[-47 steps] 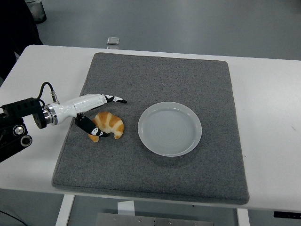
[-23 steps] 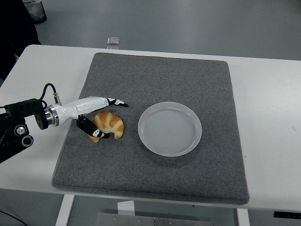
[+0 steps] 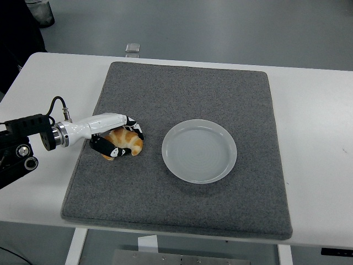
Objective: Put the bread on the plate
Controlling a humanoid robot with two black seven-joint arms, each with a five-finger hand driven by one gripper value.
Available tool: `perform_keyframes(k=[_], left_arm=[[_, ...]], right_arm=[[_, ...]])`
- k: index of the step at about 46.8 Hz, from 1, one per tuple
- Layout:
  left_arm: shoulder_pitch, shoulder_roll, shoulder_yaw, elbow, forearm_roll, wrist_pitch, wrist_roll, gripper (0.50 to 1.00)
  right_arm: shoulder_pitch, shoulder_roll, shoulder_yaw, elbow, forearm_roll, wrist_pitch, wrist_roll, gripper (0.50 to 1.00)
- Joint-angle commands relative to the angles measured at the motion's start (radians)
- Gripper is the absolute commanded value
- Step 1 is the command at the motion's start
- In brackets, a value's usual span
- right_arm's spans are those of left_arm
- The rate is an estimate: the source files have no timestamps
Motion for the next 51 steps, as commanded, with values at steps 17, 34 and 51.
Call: perform_keyframes(k=[17, 34, 51], left_arm=[[-0.118, 0.029, 0.001, -0.005, -0.001, -0.032, -0.003, 0.500], [-0.354, 0.067, -0.001, -0.002, -0.006, -0.149, -0.014, 0.500], [-0.521, -0.005, -0.001, -0.002, -0.010, -0.184, -0.012, 0.500]], right_arm=[[0.000, 0.000, 0.000, 0.000, 0.000, -0.001, 0.000, 0.952], [0.000, 0.000, 0.000, 0.000, 0.000, -0.001, 0.000, 0.952], [0.000, 0.000, 0.000, 0.000, 0.000, -0.001, 0.000, 0.952]])
